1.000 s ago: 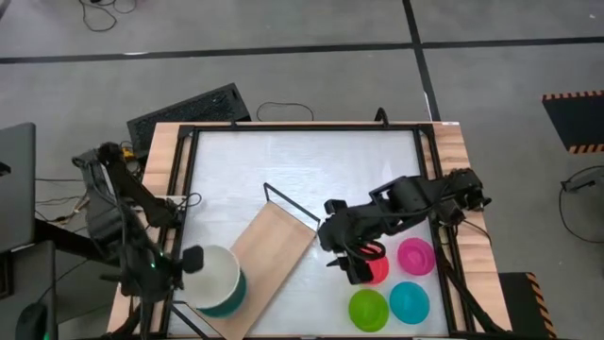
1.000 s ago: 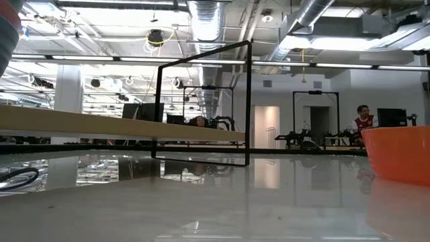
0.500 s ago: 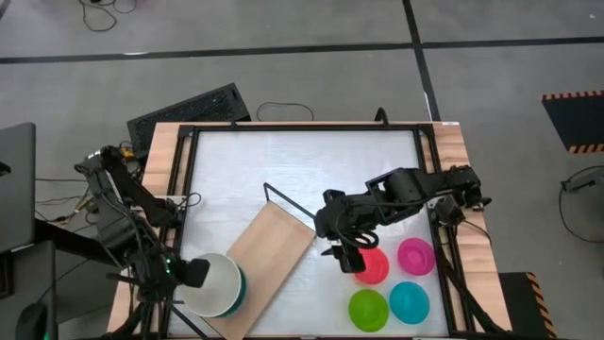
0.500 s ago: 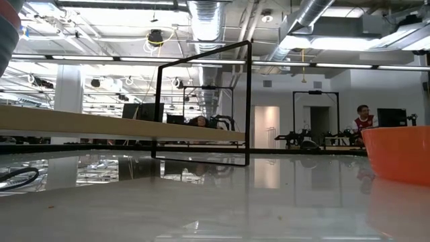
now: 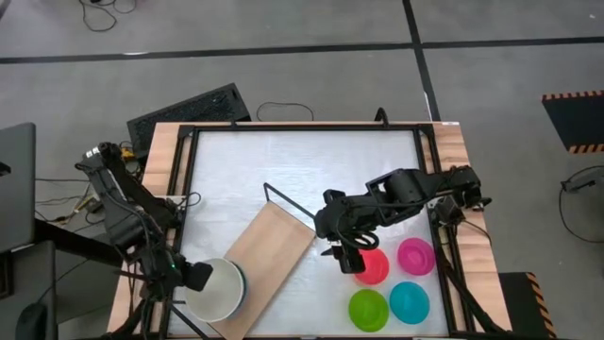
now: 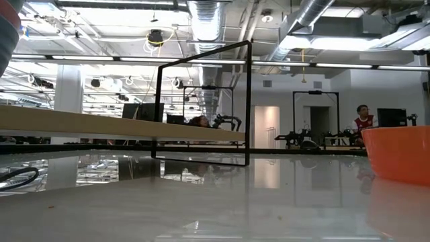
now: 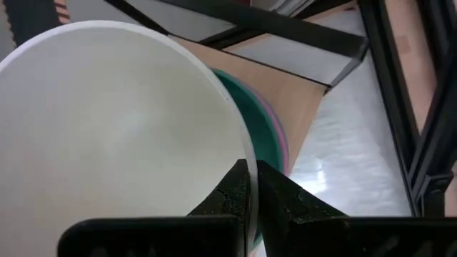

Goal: Place and stack bowls onto a shelf
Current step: Stack the big white bowl on the big green bowl on the shelf, then adjust the colored small bowls

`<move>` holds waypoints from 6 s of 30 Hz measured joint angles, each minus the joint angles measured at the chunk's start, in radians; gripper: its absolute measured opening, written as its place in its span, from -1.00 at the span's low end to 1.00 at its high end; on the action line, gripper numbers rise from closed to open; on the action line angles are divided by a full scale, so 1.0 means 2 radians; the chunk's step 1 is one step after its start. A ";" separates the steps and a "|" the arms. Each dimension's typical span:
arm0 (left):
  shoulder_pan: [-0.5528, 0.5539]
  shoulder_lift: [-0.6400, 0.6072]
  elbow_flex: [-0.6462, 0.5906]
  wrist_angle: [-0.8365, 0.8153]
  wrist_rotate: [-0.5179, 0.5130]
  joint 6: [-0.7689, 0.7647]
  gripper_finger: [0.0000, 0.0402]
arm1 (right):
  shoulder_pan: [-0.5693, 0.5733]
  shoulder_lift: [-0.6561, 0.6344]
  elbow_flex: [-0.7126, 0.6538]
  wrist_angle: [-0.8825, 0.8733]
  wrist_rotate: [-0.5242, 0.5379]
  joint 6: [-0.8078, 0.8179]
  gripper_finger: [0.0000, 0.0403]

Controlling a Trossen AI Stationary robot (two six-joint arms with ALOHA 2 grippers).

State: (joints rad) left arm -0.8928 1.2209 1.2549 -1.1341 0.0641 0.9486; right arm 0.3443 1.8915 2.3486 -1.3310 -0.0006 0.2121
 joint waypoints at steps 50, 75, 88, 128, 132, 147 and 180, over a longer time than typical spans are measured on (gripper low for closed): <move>-0.003 -0.039 -0.027 0.010 -0.072 -0.033 -0.21 | -0.013 0.000 0.000 0.028 0.000 0.003 0.29; -0.163 -0.069 -0.068 0.150 -0.361 -0.595 -1.00 | -0.034 0.000 0.000 0.038 0.000 -0.005 0.29; -0.248 -0.092 -0.200 0.201 -0.474 -0.763 -1.00 | -0.046 0.000 0.000 0.040 0.000 -0.006 0.29; -0.261 -0.133 -0.165 0.253 -0.615 -0.718 -0.97 | -0.040 0.000 -0.014 -0.054 0.000 0.146 0.29; -0.260 -0.174 -0.125 0.248 -0.682 -0.717 -0.90 | -0.024 0.007 -0.066 -0.118 0.043 0.203 0.29; -0.199 -0.258 -0.036 0.257 -0.792 -0.738 -0.58 | 0.057 -0.062 -0.345 -0.011 0.086 0.313 0.29; 0.316 0.005 0.087 0.309 -0.062 -0.696 -0.58 | 0.097 -0.266 -0.689 0.177 0.080 0.619 0.29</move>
State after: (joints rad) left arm -0.2601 1.2313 1.4297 -0.5152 -0.0590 -0.4437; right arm 0.5387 1.3588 0.9703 -0.9772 0.1588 1.4509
